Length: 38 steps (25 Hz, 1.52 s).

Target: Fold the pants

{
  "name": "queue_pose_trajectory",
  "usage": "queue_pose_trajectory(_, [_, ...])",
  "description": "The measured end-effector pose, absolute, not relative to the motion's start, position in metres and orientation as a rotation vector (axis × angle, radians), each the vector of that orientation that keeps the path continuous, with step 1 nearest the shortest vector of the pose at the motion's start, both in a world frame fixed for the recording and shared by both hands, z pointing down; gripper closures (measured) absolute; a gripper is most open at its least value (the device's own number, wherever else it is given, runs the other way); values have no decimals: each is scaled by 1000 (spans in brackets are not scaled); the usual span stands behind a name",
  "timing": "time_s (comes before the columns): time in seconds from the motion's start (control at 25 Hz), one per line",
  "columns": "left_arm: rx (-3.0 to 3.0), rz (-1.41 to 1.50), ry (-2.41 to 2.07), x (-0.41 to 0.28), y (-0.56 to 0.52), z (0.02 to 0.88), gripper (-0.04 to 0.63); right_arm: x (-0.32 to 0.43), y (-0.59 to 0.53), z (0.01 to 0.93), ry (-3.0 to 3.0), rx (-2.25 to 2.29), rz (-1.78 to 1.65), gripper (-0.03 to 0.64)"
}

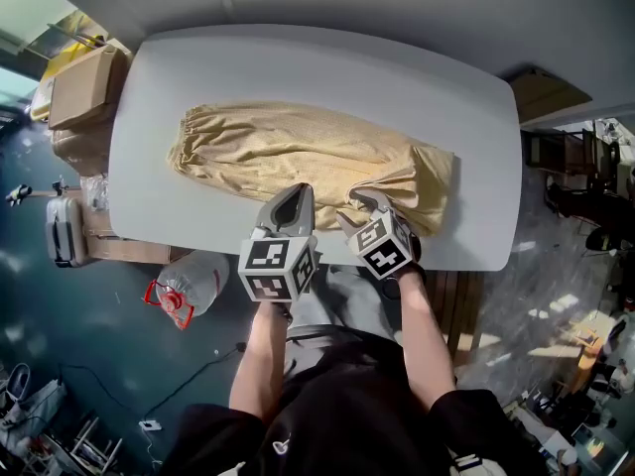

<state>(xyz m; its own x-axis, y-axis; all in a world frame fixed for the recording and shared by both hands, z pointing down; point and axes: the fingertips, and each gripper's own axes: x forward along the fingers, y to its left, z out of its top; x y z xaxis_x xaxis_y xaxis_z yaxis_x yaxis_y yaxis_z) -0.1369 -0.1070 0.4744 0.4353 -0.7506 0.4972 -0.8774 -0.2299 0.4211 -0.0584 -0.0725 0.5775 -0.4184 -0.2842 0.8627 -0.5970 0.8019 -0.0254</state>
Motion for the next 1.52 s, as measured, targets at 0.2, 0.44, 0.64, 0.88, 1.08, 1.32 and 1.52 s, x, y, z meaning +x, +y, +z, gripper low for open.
queue_pose_trajectory(0.2, [2058,258,-1314,-117,-105,476,578,-60,-69,536,-2184,710,454,405])
queue_pose_trajectory(0.44, [2134,273,-1221,-73,-108,469,578,-1,-94,487,-2284,1057,467,456])
queue_pose_trajectory(0.64, [2191,293,-1142,-40,-107,466,578,59,-98,488,-2186,1270,503,456])
queue_pose_trajectory(0.88, [2179,325,-1137,-34,-103,473,578,92,-94,514,-2064,1305,488,456])
queue_pose_trajectory(1.08, [2139,332,-1176,-49,-104,480,578,99,-103,533,-2020,1281,486,497])
queue_pose_trajectory(1.32, [2082,331,-1229,-68,-105,492,578,91,-128,542,-2021,1241,439,583])
queue_pose_trajectory(1.52, [2043,313,-1276,-87,-112,494,578,68,-155,536,-2047,1182,375,600])
